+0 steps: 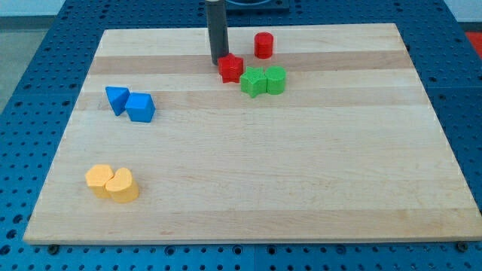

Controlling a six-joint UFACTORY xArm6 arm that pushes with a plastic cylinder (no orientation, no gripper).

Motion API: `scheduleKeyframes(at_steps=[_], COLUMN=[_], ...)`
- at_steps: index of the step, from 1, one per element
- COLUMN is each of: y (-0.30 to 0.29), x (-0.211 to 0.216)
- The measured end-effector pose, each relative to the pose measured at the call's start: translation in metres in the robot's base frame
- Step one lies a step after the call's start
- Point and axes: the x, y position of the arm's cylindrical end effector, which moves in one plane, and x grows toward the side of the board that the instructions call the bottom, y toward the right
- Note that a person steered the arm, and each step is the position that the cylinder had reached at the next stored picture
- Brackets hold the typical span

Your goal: Move the red star beside the green star

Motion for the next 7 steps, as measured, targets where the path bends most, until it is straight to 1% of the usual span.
scheduleKeyframes(at_steps=[1,2,3,6,7], y=[-0.004,-0.004,0.002,0.026,0.027], x=[0.004,-0.006,-0.011,-0.011,-0.010])
